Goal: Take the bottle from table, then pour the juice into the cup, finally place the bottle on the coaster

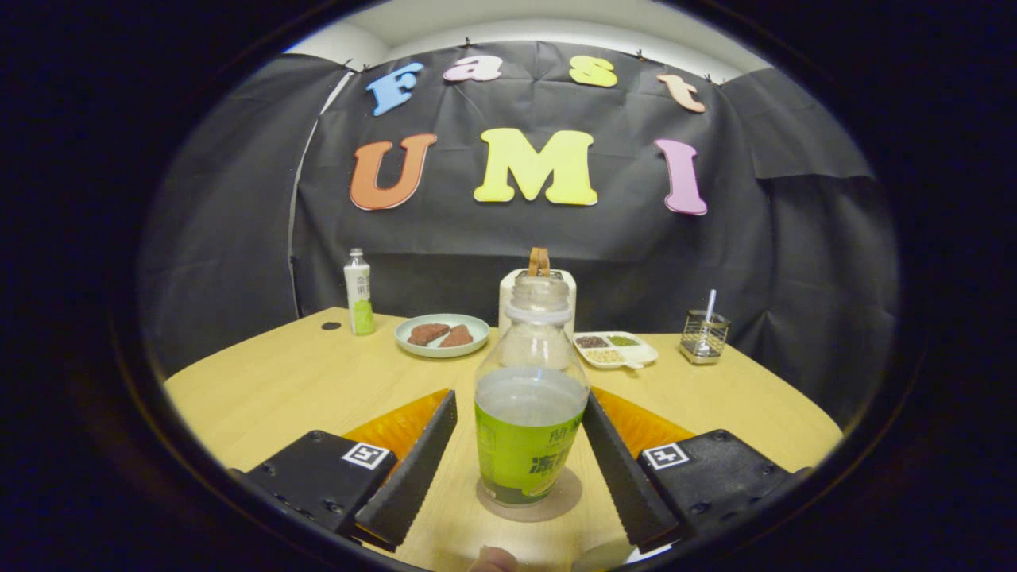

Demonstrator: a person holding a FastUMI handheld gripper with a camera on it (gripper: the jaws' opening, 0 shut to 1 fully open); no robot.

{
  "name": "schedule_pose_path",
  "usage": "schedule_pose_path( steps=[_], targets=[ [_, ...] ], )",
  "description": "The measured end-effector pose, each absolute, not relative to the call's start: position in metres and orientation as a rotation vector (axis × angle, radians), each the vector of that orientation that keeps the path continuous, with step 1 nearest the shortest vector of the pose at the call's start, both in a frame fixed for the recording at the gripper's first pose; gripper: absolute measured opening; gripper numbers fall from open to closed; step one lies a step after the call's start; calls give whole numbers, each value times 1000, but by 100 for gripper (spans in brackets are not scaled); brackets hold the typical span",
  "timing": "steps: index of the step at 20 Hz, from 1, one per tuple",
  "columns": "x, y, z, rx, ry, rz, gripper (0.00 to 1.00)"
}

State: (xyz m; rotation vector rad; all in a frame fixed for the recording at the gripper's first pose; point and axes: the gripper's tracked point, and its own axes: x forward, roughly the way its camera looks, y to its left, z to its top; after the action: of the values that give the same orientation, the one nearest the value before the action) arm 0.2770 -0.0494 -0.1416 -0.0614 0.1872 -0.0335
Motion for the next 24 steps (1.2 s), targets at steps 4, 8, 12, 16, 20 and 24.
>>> schedule_pose_path(
  steps=[4, 8, 12, 16, 20, 24],
  targets=[
    [260, -47, -107, -35, 150, -34, 100],
    [230, -55, -66, -20, 105, -65, 100],
    [188, -63, -33, -21, 112, -61, 100],
    [152, -82, -17, -34, 90, -120, 100],
    [119, -84, -11, -52, 80, -151, 100],
    [83, -82, -4, -3, 54, -157, 100]
  ],
)
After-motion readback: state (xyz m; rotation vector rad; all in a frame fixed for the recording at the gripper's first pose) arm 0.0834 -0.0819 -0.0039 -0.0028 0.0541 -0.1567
